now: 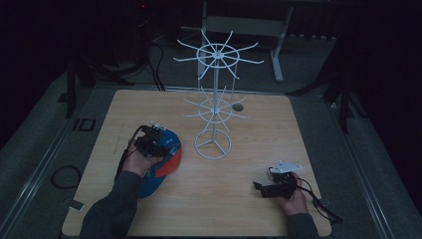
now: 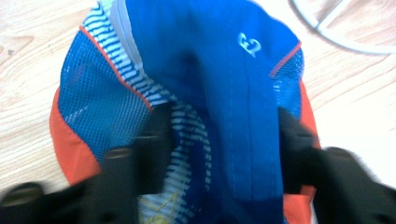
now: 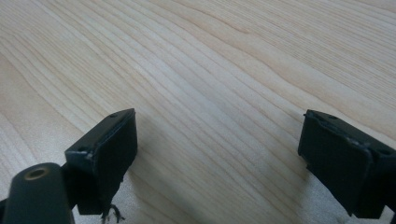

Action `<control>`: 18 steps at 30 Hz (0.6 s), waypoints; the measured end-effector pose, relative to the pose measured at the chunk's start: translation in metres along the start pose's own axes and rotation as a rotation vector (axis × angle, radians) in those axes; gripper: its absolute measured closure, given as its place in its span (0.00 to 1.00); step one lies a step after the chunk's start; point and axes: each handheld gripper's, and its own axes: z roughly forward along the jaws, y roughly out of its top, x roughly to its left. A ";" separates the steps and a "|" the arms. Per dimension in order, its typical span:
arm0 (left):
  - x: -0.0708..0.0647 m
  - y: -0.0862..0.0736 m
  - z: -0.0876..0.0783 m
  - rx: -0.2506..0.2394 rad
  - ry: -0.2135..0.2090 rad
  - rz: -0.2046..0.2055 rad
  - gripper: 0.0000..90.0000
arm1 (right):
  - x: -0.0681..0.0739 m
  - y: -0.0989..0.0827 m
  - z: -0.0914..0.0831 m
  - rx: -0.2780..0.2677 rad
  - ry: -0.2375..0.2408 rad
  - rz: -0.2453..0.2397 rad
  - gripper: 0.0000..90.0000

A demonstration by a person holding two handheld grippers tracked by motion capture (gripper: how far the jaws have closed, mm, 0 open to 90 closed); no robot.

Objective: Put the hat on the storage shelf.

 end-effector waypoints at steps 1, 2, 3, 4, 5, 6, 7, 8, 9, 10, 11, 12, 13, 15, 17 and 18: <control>0.000 0.000 0.000 0.004 0.006 0.001 0.72 | 0.000 0.000 0.000 0.000 0.000 0.000 0.13; 0.001 0.000 -0.001 0.013 0.019 0.006 0.82 | 0.000 0.000 0.000 0.000 0.000 0.000 0.13; 0.002 0.000 -0.003 0.007 0.020 0.011 0.89 | 0.000 0.000 0.000 0.000 0.000 0.000 0.13; 0.003 0.000 -0.005 0.000 0.024 0.016 0.92 | 0.000 0.000 0.000 0.000 0.000 0.000 0.13; 0.003 0.000 -0.008 -0.006 0.033 0.027 0.94 | 0.000 0.000 0.000 0.000 0.000 0.000 0.13; 0.005 -0.001 -0.011 -0.015 0.037 0.032 0.95 | 0.000 0.000 0.000 0.000 0.000 0.000 0.13; 0.006 -0.001 -0.015 -0.028 0.038 0.027 0.96 | 0.000 0.000 0.000 0.000 0.000 0.000 0.13; 0.007 -0.001 -0.019 -0.044 0.034 0.022 0.96 | 0.000 0.000 0.000 0.000 0.000 0.000 0.13; 0.010 -0.002 -0.023 -0.060 0.027 0.016 0.96 | 0.000 0.000 0.000 0.000 0.000 0.000 0.13; 0.013 -0.003 -0.027 -0.077 0.024 0.012 0.97 | 0.000 0.000 0.000 0.000 0.000 0.000 0.13; 0.014 -0.003 -0.030 -0.087 0.023 0.012 0.97 | 0.000 0.000 0.000 0.000 0.000 0.000 0.13; 0.017 -0.004 -0.035 -0.099 0.022 0.014 0.97 | 0.000 0.000 0.000 0.000 0.000 0.000 0.13; 0.019 -0.004 -0.037 -0.109 0.018 0.012 0.97 | 0.000 0.000 0.000 0.000 0.000 0.000 0.13; 0.022 -0.005 -0.045 -0.135 0.008 0.008 0.97 | 0.000 0.000 0.000 0.000 0.000 0.000 0.13; 0.025 -0.006 -0.053 -0.163 -0.006 0.012 0.97 | 0.000 0.000 0.000 0.000 0.000 0.000 0.13; 0.026 -0.006 -0.055 -0.170 -0.008 0.015 0.97 | 0.000 0.000 0.000 0.000 0.000 -0.001 0.13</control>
